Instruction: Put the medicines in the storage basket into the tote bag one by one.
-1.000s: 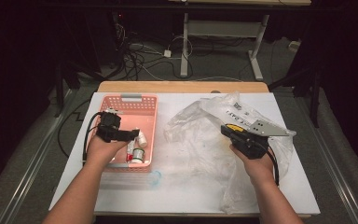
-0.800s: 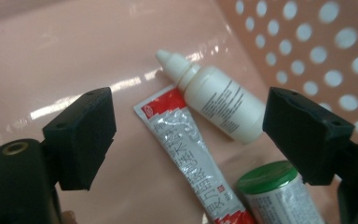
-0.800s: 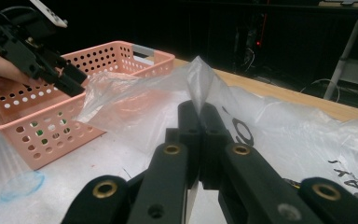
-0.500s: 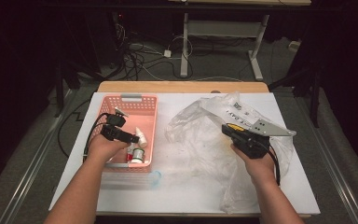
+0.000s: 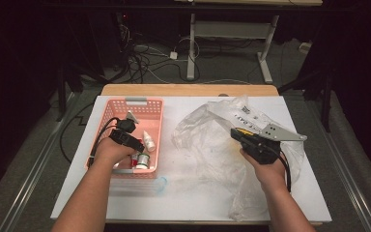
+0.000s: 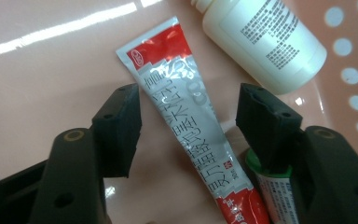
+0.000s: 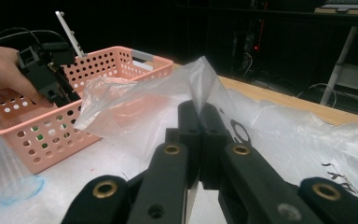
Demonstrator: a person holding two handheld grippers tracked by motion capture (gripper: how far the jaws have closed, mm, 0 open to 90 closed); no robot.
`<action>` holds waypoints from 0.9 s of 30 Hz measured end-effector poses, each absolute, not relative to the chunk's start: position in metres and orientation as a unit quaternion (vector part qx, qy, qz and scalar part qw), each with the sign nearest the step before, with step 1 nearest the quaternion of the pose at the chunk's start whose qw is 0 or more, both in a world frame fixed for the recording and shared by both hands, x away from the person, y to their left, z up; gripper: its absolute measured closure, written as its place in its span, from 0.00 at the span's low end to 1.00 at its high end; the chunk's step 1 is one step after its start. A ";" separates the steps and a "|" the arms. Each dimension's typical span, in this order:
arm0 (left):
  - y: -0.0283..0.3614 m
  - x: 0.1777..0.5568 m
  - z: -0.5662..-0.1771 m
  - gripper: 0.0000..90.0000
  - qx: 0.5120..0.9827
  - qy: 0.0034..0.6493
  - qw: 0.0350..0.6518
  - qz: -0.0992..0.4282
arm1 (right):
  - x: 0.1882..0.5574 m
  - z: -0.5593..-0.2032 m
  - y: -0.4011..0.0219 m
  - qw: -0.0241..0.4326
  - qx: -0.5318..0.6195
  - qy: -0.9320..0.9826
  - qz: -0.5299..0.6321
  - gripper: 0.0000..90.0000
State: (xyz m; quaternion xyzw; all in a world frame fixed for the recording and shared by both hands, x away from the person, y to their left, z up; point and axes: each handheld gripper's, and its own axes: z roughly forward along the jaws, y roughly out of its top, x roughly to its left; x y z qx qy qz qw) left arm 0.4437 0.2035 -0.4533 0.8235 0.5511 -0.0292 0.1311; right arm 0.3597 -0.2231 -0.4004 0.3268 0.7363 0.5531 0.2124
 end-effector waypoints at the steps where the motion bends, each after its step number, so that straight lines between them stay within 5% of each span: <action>1: 0.202 0.444 -0.455 0.46 0.823 0.553 0.124 -0.034 | 0.360 -0.401 -0.223 0.213 0.326 0.737 0.552 1.00; 27: 0.200 0.441 -0.453 0.74 0.829 0.556 0.055 -0.016 | 0.359 -0.402 -0.221 0.211 0.323 0.740 0.552 1.00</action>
